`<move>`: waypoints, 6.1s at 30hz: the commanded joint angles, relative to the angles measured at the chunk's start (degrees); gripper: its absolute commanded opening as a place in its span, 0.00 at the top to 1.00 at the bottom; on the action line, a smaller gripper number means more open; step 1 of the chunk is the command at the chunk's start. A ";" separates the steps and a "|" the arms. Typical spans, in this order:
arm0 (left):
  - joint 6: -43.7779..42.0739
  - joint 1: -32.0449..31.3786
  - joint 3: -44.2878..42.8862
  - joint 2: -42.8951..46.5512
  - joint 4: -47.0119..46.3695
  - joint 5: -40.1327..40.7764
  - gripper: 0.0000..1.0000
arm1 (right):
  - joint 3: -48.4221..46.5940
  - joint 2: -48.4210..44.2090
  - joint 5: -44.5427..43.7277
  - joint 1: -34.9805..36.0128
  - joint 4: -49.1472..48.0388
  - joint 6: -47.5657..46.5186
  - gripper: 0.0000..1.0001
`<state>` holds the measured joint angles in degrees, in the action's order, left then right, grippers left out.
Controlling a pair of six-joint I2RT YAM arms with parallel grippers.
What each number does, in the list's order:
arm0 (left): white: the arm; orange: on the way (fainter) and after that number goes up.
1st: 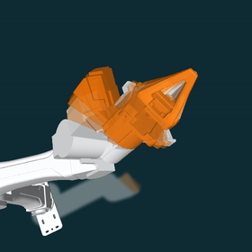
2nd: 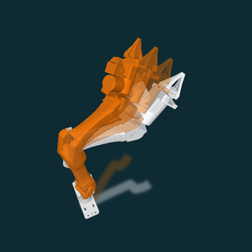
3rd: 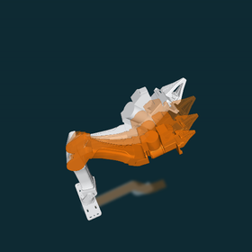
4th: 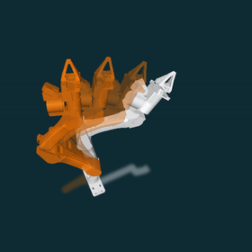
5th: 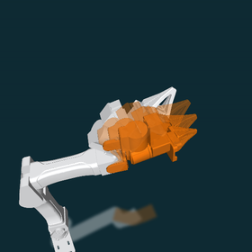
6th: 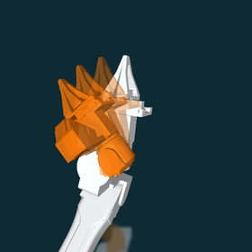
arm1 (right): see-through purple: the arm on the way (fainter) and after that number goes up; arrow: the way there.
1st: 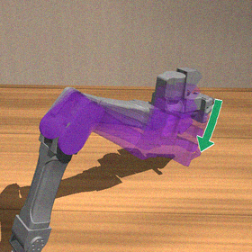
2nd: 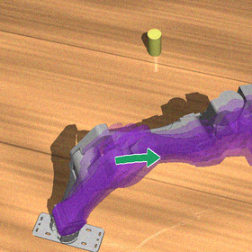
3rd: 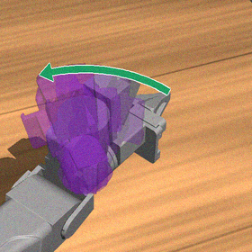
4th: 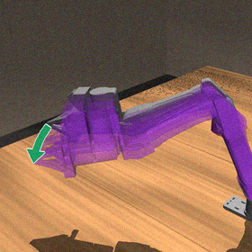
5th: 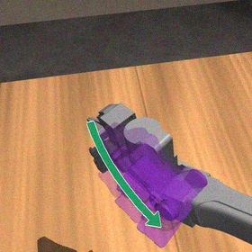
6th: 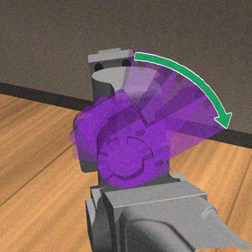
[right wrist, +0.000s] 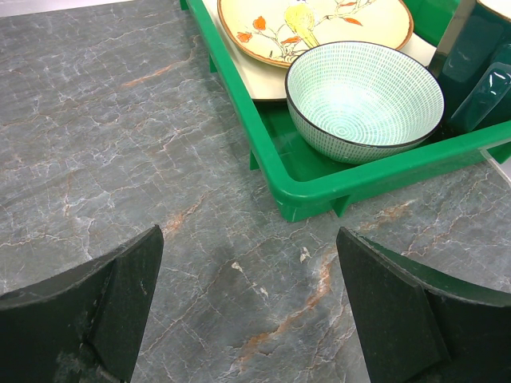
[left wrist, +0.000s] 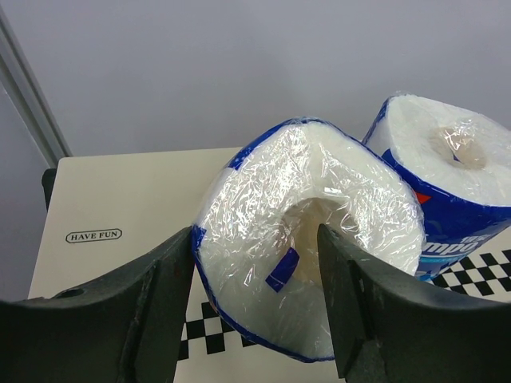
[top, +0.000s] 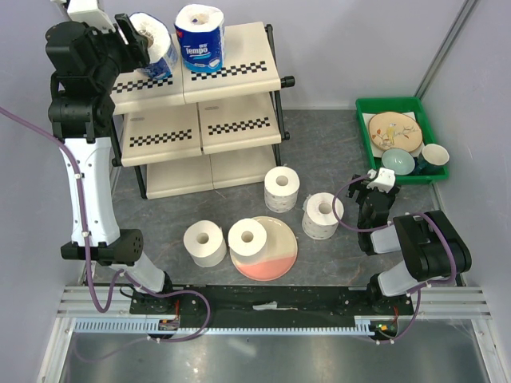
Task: Place and organize the paper towels onto the shelf
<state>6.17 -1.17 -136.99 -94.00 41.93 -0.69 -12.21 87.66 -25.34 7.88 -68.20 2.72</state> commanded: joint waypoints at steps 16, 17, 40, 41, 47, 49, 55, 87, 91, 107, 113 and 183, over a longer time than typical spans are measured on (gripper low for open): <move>3.41 0.99 -2.05 1.18 -3.79 -3.27 0.31 | -0.80 -0.21 0.21 -0.14 -1.84 -0.08 0.02; 3.49 0.99 -2.05 1.18 -3.88 -3.18 0.31 | -0.80 -0.12 0.29 -0.15 -1.84 0.00 0.02; 4.72 3.45 0.84 3.81 -6.68 -4.93 0.31 | -0.71 -0.21 0.29 -0.14 -1.84 -0.08 0.02; 5.07 3.45 2.67 4.43 -7.47 -5.20 0.31 | -0.71 -0.12 0.29 -0.15 -1.84 0.00 0.02; 6.57 3.54 11.73 10.05 -14.07 -6.17 0.28 | -0.71 -0.21 0.29 -0.06 -1.84 0.00 0.02; 6.83 3.54 12.53 11.02 -14.25 -6.51 0.28 | -0.71 -0.21 0.29 -0.14 -1.84 -0.17 0.02; 6.31 3.54 17.01 16.03 -14.16 -6.52 0.27 | -0.80 -0.21 0.29 -0.14 -1.76 0.00 0.02; 7.18 6.17 30.37 23.86 -25.84 2.97 0.27 | -81.12 -3.12 20.86 10.66 56.60 10.64 0.02; 7.18 7.67 31.61 24.21 -26.73 3.24 0.27 | -92.10 3.83 20.68 15.14 60.11 7.04 0.02; 17.46 20.77 32.66 16.66 -33.84 -12.31 0.27 | -124.11 28.96 6.63 27.27 65.57 0.97 0.02; 16.94 20.86 32.22 13.67 -36.04 -14.60 0.27 | -125.77 31.95 3.02 29.64 62.93 -1.75 0.02; 21.60 20.68 33.80 5.84 -44.32 -35.10 0.35 | -128.25 38.03 3.20 32.46 59.24 -2.90 0.02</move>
<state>26.48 19.53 -103.79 -91.07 -1.04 -36.16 -140.84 126.50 -21.93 39.92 -7.46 -1.26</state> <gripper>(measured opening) 0.654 0.982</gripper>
